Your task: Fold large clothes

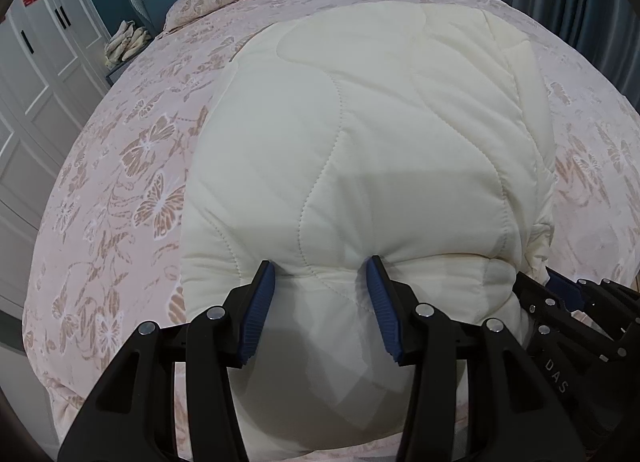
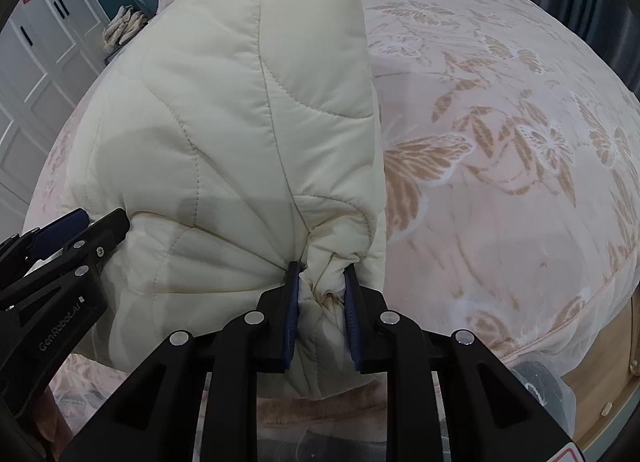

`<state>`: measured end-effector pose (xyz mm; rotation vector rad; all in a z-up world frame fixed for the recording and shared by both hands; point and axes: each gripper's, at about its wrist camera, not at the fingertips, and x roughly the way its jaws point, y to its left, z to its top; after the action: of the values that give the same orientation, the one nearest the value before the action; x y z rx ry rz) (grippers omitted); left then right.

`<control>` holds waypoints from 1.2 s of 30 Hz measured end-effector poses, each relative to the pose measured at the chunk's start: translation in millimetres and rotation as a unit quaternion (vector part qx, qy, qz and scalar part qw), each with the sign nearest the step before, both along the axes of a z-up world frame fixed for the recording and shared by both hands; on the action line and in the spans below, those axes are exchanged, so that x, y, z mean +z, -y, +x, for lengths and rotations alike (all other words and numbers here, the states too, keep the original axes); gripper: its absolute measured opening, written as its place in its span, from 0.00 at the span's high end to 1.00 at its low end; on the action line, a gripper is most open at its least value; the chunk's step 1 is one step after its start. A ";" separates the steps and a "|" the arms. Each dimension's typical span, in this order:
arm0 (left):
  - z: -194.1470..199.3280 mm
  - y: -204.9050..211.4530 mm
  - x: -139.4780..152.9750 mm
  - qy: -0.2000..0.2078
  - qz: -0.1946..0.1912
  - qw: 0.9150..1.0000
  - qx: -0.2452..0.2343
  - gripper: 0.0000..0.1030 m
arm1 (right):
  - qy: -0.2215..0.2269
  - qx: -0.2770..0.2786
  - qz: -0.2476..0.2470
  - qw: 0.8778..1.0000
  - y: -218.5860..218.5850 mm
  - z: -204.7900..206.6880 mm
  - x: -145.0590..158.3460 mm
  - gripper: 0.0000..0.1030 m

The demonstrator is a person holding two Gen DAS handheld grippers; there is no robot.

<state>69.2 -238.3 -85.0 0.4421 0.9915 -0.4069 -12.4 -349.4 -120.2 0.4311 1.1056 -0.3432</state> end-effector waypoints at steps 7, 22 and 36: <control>-2.4 3.5 -2.6 0.012 0.008 1.000 -0.003 0.56 | -0.004 0.001 0.005 1.000 -0.2 2.5 -1.7 0.81; 12.2 -27.4 37.1 -0.041 -0.039 0.998 0.042 0.18 | 0.051 -0.037 0.069 0.996 33.8 -19.7 46.1 0.45; 23.9 -94.0 23.5 -0.113 -0.113 0.983 0.094 0.08 | 0.032 -0.078 0.133 0.988 44.7 -14.1 10.7 0.16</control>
<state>93.2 -144.3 -61.6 0.0960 1.1807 -0.3999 -26.5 -394.1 -109.5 0.7633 1.0608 -0.3167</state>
